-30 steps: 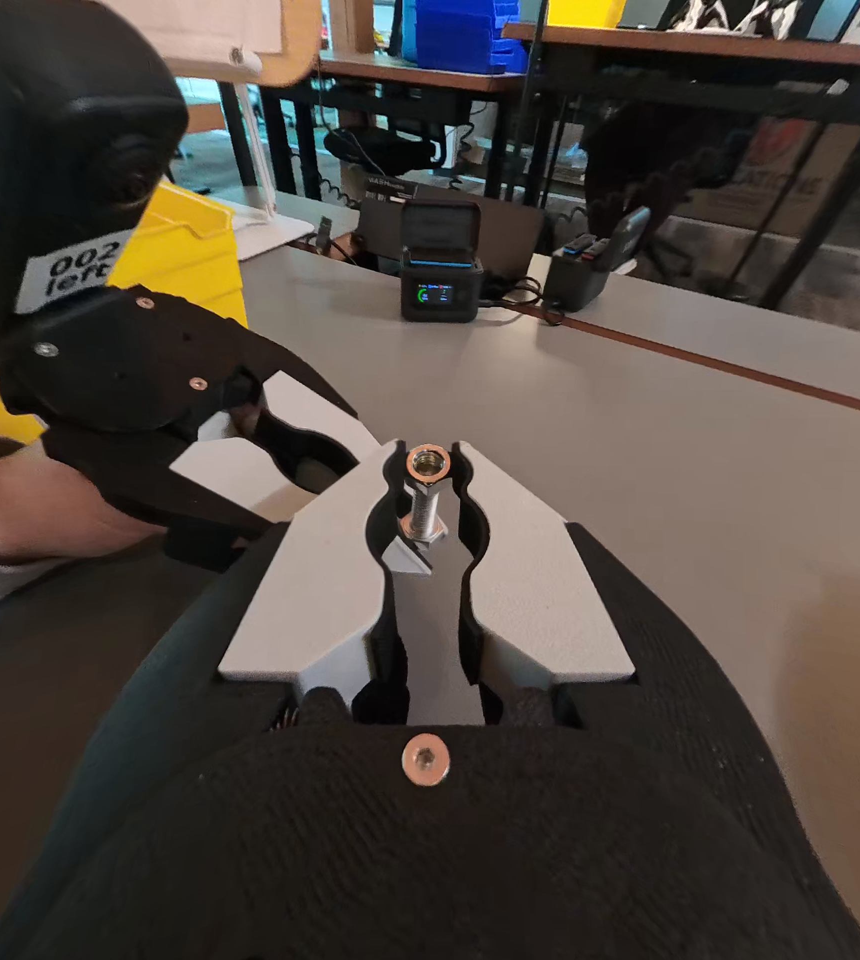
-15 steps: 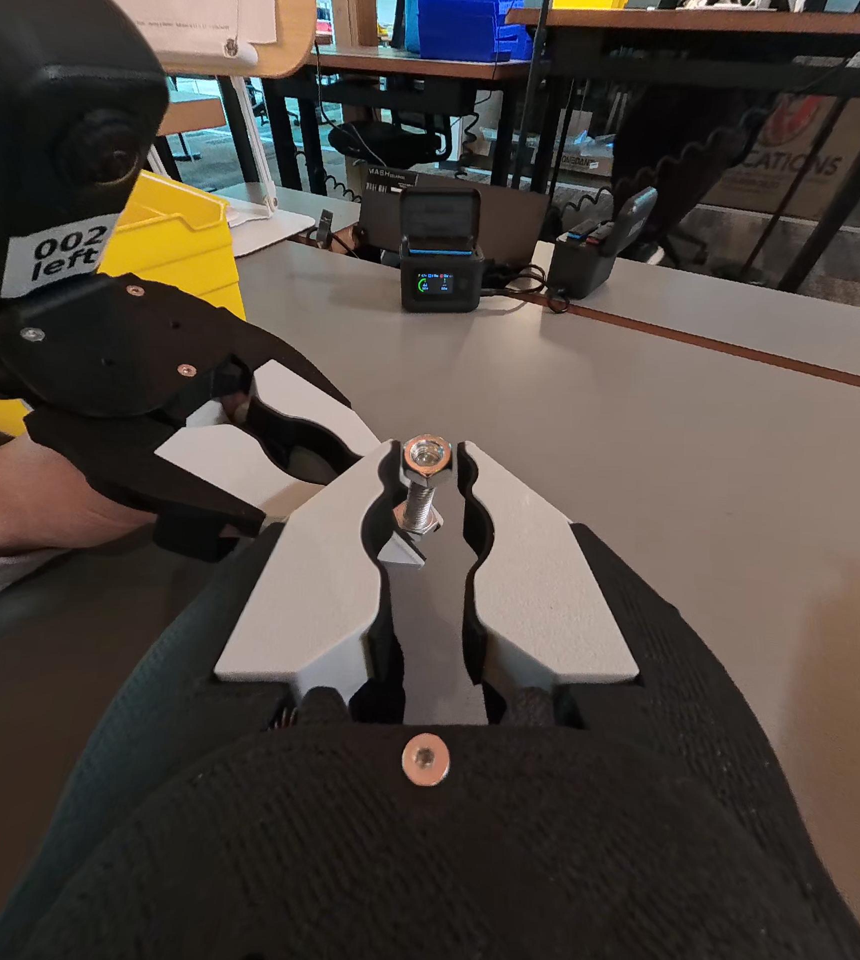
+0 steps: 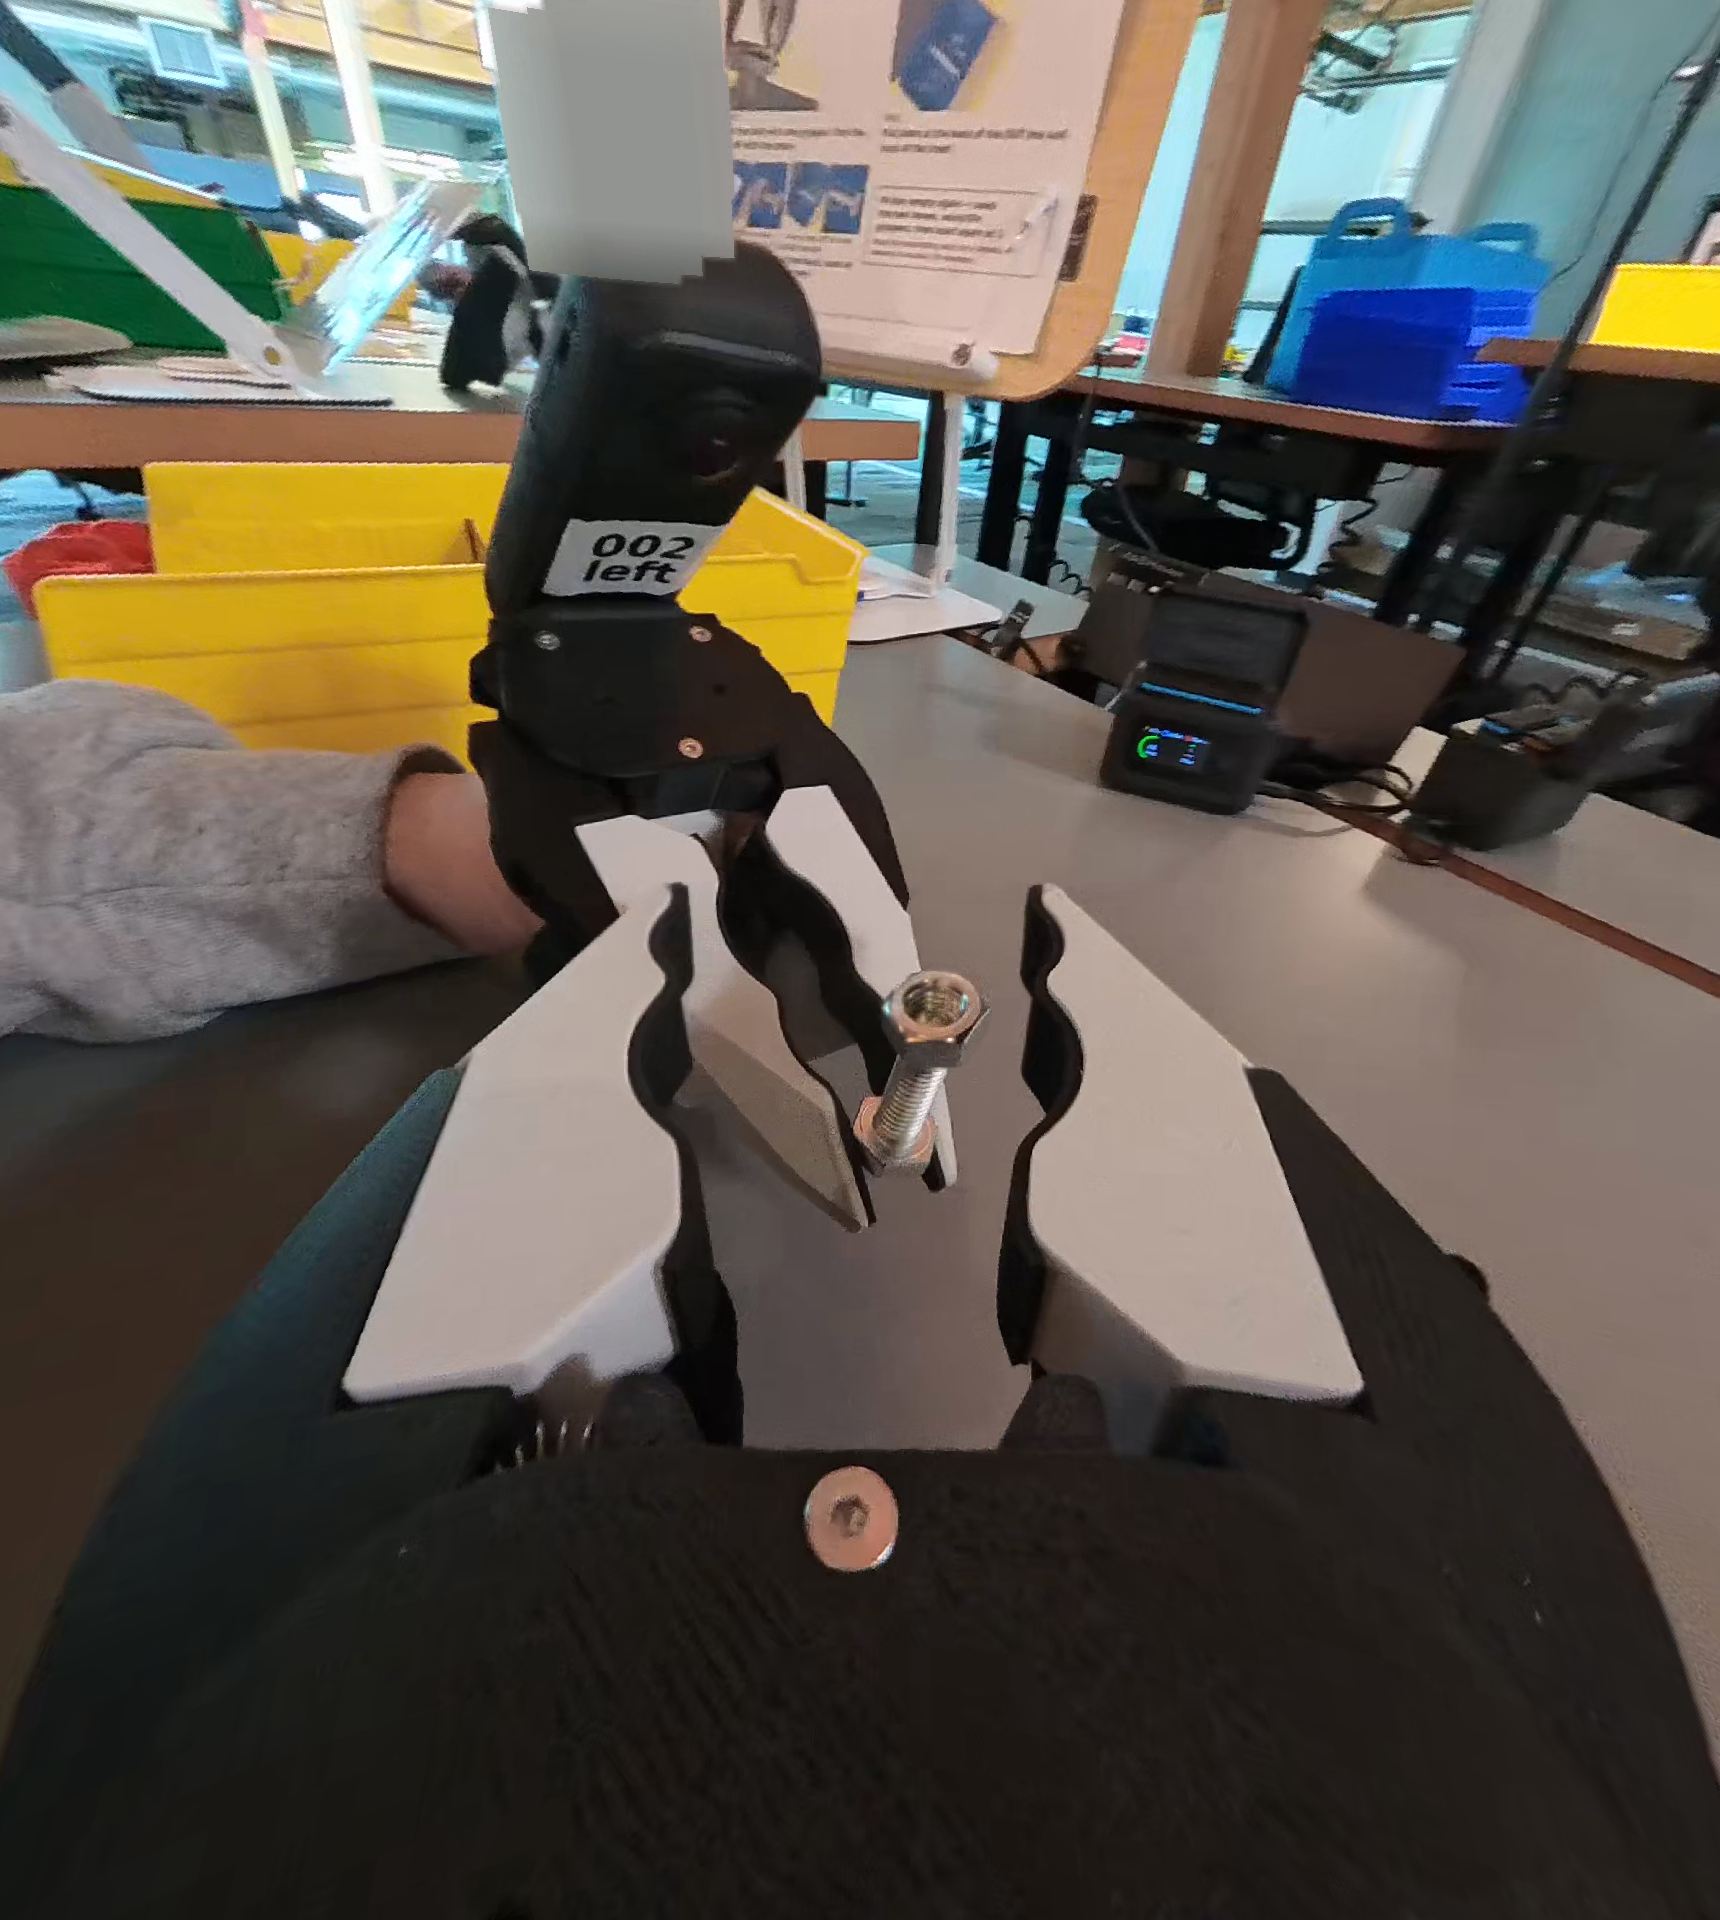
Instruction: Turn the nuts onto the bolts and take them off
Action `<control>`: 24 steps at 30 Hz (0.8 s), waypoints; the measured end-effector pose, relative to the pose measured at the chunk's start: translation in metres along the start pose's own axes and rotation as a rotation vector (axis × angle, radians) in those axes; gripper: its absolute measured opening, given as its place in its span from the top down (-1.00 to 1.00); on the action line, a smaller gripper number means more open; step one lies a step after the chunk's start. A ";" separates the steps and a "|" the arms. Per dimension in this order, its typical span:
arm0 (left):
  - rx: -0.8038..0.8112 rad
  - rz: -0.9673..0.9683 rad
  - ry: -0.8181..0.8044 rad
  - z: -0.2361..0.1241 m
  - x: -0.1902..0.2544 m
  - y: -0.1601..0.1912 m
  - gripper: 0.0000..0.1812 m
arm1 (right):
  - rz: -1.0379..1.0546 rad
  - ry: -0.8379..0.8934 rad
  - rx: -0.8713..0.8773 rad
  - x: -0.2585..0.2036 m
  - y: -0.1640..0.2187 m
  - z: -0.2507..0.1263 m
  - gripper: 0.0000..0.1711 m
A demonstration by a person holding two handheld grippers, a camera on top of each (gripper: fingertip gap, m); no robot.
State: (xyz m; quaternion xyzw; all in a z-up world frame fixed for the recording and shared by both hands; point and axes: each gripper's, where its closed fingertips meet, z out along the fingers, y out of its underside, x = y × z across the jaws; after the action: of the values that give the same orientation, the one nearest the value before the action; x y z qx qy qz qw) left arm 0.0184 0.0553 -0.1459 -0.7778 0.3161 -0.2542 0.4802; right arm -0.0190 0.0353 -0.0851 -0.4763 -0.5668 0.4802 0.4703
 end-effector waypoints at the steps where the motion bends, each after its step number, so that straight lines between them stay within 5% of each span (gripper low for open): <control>1: 0.009 -0.001 0.011 0.000 0.002 -0.001 0.83 | 0.000 -0.014 -0.006 -0.002 0.002 0.000 0.26; 10: 0.113 -0.100 0.026 -0.012 -0.006 -0.013 0.83 | -0.006 -0.034 -0.006 -0.004 0.005 -0.004 0.31; 18: 0.041 -0.060 0.040 -0.005 0.000 -0.004 0.83 | -0.057 0.005 0.037 0.000 -0.004 -0.004 0.32; 24: 0.044 -0.054 0.063 -0.006 0.004 -0.004 0.83 | -0.166 0.051 -0.001 0.001 0.001 -0.002 0.55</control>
State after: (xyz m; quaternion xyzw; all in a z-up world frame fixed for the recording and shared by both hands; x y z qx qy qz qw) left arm 0.0176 0.0504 -0.1395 -0.7668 0.3041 -0.2983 0.4801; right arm -0.0171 0.0369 -0.0859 -0.4401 -0.5925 0.4270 0.5224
